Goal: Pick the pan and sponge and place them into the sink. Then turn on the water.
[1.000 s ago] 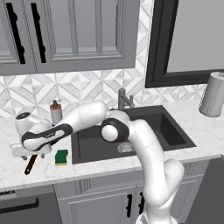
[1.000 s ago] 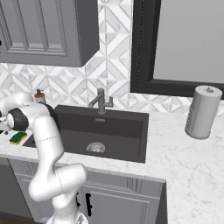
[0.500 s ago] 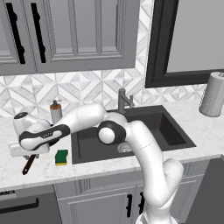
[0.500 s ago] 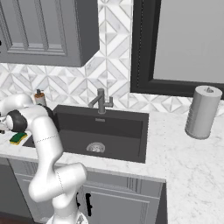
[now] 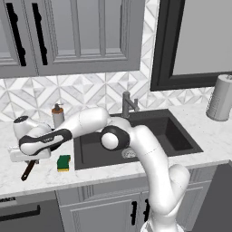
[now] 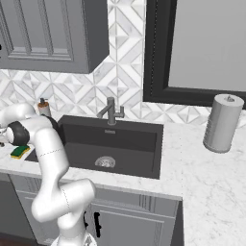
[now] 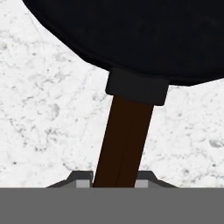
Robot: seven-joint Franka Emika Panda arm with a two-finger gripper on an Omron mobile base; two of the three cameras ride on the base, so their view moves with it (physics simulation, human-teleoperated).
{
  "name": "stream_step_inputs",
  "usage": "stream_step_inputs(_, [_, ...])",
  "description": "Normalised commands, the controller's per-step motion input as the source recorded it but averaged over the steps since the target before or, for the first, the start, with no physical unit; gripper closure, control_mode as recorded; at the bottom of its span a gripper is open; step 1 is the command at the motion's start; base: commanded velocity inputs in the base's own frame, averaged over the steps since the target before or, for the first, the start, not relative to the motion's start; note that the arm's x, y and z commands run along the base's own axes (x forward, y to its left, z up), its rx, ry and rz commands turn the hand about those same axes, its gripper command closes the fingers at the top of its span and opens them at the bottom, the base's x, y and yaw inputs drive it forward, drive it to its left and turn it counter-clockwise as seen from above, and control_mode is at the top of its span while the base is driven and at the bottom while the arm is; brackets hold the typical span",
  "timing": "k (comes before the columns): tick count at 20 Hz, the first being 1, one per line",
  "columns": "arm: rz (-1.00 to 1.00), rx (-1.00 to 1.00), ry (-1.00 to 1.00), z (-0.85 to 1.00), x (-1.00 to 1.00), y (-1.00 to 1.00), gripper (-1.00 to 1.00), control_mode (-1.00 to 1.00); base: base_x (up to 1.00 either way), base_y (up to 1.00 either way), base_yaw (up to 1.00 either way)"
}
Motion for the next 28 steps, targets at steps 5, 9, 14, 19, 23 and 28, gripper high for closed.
stream_step_inputs(5, [-0.01,0.00,0.00,0.29,0.00,0.00,1.00,-1.00,0.00,0.00,0.00])
stream_step_inputs(9, [-0.12,0.00,0.00,0.41,0.00,-0.03,1.00,-1.00,0.00,0.00,0.00])
stream_step_inputs(14, [-0.21,0.00,0.00,0.35,0.00,-0.12,1.00,-1.00,0.00,0.00,0.00])
stream_step_inputs(19, [-0.24,0.00,-0.09,0.23,0.00,-0.08,1.00,-1.00,0.00,0.00,0.00])
stream_step_inputs(23, [-0.22,-0.02,-0.23,0.19,0.00,-0.07,1.00,-1.00,0.00,0.00,0.00])
stream_step_inputs(28, [-0.23,-0.02,-0.28,0.27,0.04,-0.21,1.00,-1.00,0.00,0.00,0.00])
